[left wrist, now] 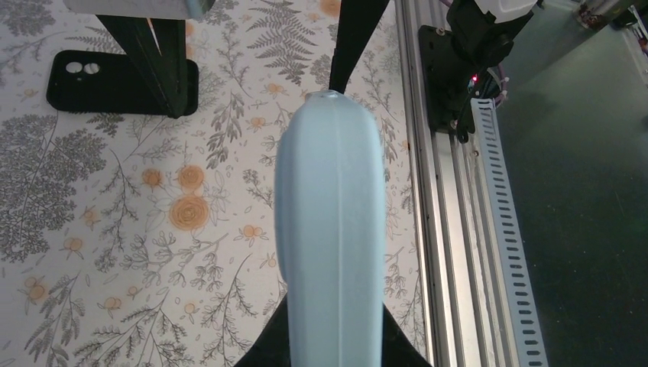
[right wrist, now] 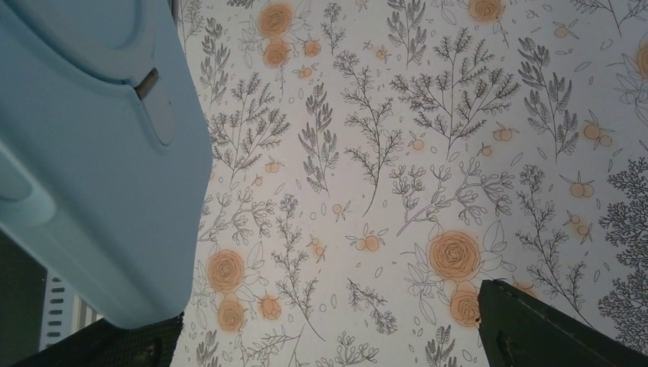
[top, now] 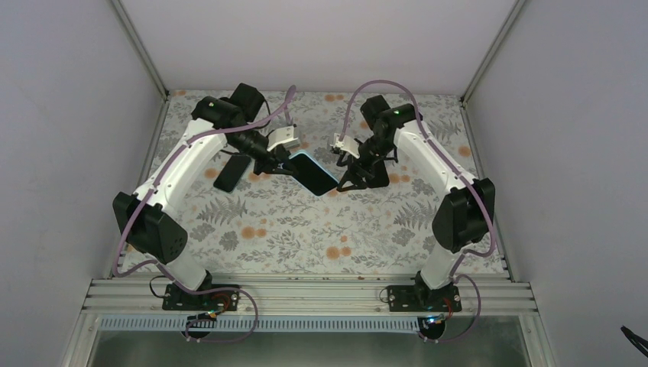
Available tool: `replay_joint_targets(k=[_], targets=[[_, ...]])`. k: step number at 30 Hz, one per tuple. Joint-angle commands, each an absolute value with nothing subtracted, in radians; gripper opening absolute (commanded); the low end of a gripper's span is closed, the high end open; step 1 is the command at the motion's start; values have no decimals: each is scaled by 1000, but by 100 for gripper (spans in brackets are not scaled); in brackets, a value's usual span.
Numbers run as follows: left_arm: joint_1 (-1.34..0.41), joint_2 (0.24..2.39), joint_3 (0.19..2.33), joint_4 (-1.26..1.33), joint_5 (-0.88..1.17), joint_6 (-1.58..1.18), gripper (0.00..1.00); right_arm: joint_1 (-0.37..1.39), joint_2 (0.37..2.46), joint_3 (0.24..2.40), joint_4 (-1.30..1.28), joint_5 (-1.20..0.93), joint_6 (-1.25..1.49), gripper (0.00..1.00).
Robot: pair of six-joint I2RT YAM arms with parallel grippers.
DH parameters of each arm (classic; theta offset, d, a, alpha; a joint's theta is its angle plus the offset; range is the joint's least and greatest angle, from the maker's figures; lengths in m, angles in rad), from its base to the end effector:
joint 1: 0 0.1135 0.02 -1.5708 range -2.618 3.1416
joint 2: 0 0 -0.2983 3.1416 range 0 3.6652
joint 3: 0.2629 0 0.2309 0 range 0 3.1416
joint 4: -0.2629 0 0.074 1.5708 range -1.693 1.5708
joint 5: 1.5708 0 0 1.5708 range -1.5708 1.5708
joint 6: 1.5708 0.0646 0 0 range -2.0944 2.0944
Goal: Take the phone out of the phone case
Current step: Remove the phone case from the phone.
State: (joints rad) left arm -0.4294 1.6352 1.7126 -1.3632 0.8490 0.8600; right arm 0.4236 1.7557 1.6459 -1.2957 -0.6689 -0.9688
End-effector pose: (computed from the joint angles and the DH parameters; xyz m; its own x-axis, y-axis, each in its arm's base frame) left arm 0.2432 -0.1647 0.3763 -0.2154 0.6494 -0.7293 0.9659 0.0318 -0.2569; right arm 0.2785 0.1695 0.3189 -0.1668 -0.7845 -0.5973 -0.9764 0.0471 0.2108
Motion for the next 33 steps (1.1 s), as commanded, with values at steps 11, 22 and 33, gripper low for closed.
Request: replay_joint_targets(k=[11, 22, 33], targets=[[-460, 1602, 1663, -1358, 1023, 907, 2, 405, 1816, 1753, -1093, -617, -818, 94], [-492, 1631, 1686, -1359, 1090, 929, 2, 408, 1881, 1871, -1147, -717, -820, 95], [-469, 1762, 2020, -1340, 1087, 817, 2, 504, 1825, 1906, -1287, -968, -908, 99]])
